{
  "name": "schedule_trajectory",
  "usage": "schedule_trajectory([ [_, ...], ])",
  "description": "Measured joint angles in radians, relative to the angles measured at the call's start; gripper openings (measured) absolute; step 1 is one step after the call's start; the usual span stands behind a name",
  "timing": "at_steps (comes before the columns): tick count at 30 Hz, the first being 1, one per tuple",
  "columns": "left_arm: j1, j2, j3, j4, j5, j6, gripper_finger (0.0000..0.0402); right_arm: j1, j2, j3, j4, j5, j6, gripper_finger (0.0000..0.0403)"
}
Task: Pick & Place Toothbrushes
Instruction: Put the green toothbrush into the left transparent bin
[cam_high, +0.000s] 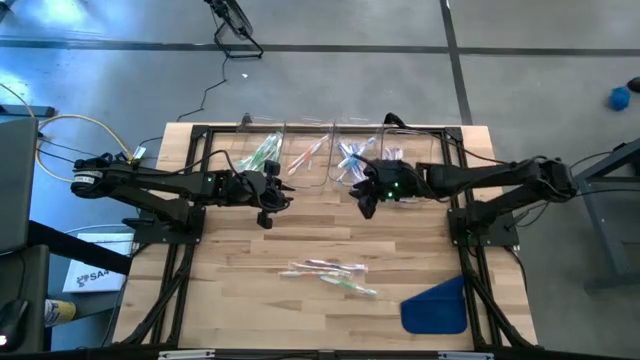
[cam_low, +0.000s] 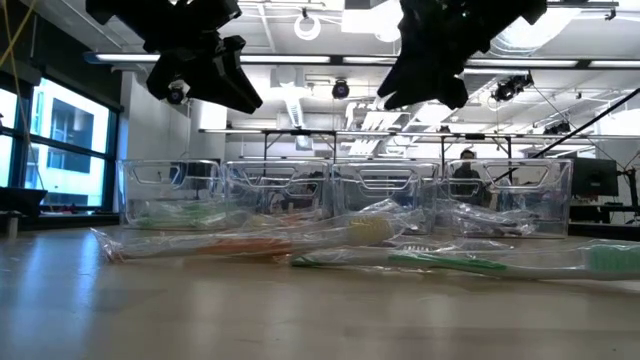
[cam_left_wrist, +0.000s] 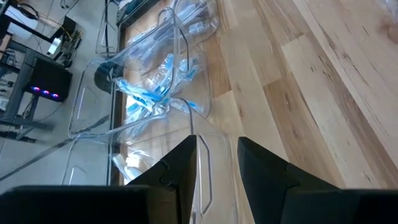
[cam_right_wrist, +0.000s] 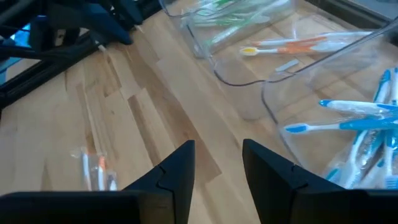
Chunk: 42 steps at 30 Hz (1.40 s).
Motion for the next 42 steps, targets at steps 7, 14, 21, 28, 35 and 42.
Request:
schedule_trajectory([
  [7, 0.0, 0.0, 0.0, 0.0, 0.0, 0.0, 0.0113, 0.143, 0.0, 0.0, 0.031, 0.127, 0.08, 0.0128],
  [14, 0.0, 0.0, 0.0, -0.005, 0.0, 0.0, 0.0113, 0.302, 0.0, 0.0, 0.1, 0.208, 0.175, 0.0128],
  [21, 0.0, 0.0, 0.0, -0.05, 0.0, 0.0, 0.0113, 0.46, 0.0, 0.0, 0.235, 0.187, 0.128, 0.0128],
  [28, 0.0, 0.0, 0.0, -0.076, 0.001, 0.0, 0.0113, 0.514, 0.001, 0.0, 0.267, 0.163, 0.024, 0.0128],
  [35, 0.0, 0.0, 0.0, -0.076, 0.001, -0.011, 0.0113, 0.513, 0.0, 0.0, 0.264, 0.194, 0.112, 0.0128],
  [42, 0.0, 0.0, 0.0, -0.073, 0.001, -0.012, 0.0113, 0.544, 0.045, 0.0, 0.091, 0.127, 0.27, 0.0128],
])
